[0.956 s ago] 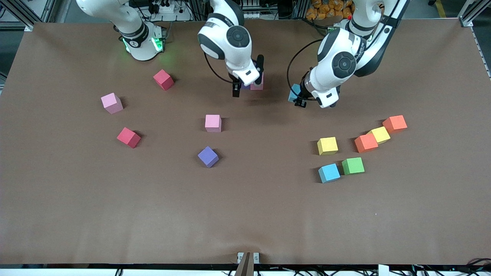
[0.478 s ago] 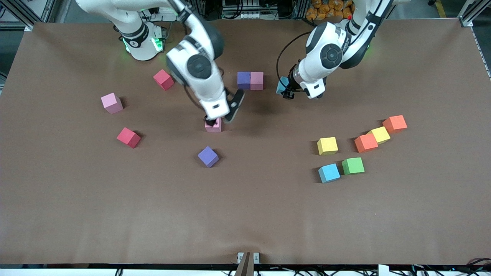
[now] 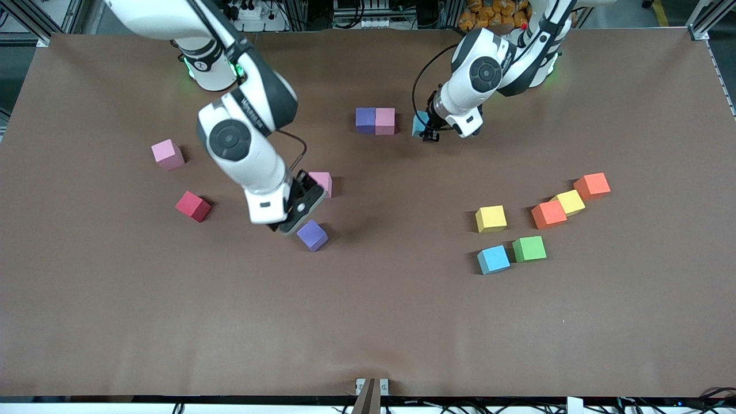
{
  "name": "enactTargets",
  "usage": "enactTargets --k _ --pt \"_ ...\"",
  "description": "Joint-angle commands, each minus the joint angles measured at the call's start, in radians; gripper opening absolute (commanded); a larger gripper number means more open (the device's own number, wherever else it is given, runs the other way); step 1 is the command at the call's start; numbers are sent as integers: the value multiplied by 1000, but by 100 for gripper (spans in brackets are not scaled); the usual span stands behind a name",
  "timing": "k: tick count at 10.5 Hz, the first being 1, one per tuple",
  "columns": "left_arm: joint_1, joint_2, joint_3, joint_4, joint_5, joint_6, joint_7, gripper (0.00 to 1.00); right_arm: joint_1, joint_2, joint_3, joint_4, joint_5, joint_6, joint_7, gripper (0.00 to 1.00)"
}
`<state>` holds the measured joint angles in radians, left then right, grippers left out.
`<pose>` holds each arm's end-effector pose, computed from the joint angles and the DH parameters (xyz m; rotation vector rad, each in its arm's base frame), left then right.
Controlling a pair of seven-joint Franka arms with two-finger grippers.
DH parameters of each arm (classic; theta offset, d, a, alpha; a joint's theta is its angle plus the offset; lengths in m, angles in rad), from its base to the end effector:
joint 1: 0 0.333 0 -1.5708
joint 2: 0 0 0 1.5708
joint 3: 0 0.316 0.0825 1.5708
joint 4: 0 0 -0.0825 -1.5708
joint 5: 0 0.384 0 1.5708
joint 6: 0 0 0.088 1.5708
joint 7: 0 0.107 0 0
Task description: Form number 2 with 11 blocks
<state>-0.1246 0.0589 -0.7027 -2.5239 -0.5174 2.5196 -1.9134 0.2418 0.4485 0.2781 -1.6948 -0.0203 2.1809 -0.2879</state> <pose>0.3099 -0.3341 0.2550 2.2407 2.1258 -0.5152 0.5919 0.3153 0.3496 -2.8003 -1.1667 -0.0646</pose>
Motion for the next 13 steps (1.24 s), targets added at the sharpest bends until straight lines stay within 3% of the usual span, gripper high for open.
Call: enactTargets --k 1,3,6,8,13 --pt "-4 -2 -40 -24 -26 94 -105 0 -32 94 18 76 -20 -6 76 100" --pt "-21 18 -43 -24 -24 105 -116 0 -26 114 18 81 -26 -1 156 100" --pt "-46 41 -43 -27 -23 107 -118 0 19 134 21 69 -179 74 154 100" --pt "-75 65 -43 -35 -23 146 -124 0 42 177 23 64 -184 150 151 100" --pt "-118 145 -40 -33 -13 212 -128 0 88 213 23 69 -187 155 159 100"
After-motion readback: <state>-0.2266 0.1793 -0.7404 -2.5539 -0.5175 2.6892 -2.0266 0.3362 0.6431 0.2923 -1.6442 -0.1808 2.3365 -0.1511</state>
